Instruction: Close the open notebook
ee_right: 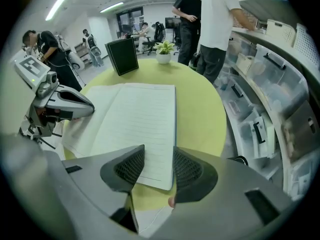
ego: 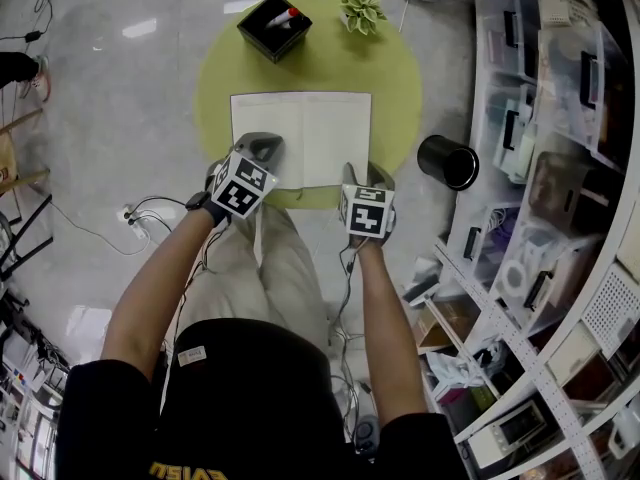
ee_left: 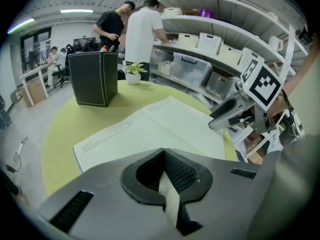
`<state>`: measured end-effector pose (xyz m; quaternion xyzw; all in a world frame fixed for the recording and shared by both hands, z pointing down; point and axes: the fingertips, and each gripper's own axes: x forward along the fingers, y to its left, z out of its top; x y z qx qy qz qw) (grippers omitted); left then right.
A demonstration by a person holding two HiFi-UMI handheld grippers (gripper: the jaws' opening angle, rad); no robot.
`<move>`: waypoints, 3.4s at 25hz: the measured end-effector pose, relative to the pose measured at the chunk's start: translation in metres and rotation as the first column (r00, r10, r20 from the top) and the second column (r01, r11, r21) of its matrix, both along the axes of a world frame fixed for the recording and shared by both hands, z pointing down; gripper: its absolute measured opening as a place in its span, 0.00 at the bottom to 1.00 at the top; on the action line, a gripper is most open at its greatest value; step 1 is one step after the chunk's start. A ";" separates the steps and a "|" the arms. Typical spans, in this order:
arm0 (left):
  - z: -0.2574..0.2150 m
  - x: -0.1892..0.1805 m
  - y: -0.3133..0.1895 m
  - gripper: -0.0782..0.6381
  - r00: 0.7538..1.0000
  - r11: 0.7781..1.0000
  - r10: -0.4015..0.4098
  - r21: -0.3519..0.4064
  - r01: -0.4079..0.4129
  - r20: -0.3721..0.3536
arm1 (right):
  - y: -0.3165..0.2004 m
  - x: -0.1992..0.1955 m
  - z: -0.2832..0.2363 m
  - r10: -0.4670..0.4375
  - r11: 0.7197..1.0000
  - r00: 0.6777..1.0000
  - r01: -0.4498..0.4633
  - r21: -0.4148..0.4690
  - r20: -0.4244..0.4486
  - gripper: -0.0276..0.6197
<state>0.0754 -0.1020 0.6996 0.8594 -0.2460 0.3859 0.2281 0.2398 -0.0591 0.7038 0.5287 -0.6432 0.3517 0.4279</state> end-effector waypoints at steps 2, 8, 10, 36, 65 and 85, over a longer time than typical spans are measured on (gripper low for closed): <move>0.000 0.000 0.000 0.12 1.000 1.000 -0.001 -0.003 0.001 -0.001 | 0.000 0.003 0.000 0.006 1.000 1.000 -0.006 0.005 0.000 0.29; 0.000 0.000 0.000 0.12 1.000 1.000 -0.001 -0.001 0.001 0.000 | -0.001 0.013 0.000 0.026 1.000 1.000 -0.026 0.016 0.003 0.16; 0.000 0.000 0.000 0.12 1.000 1.000 -0.001 -0.002 0.001 -0.001 | -0.001 0.017 0.001 0.039 0.999 0.999 -0.039 0.020 0.011 0.11; 0.001 0.000 0.000 0.12 1.000 1.000 -0.007 -0.012 0.007 0.002 | 0.002 0.015 -0.032 0.087 0.990 0.992 -0.096 0.103 0.094 0.06; -0.001 0.001 0.000 0.12 1.000 0.999 -0.014 -0.035 0.014 -0.015 | 0.007 -0.001 -0.077 0.095 0.986 0.982 -0.116 0.120 0.166 0.06; -0.002 0.000 0.000 0.12 0.999 0.998 -0.033 -0.056 0.032 -0.019 | 0.008 -0.023 -0.106 0.047 0.985 0.983 -0.075 0.154 0.179 0.06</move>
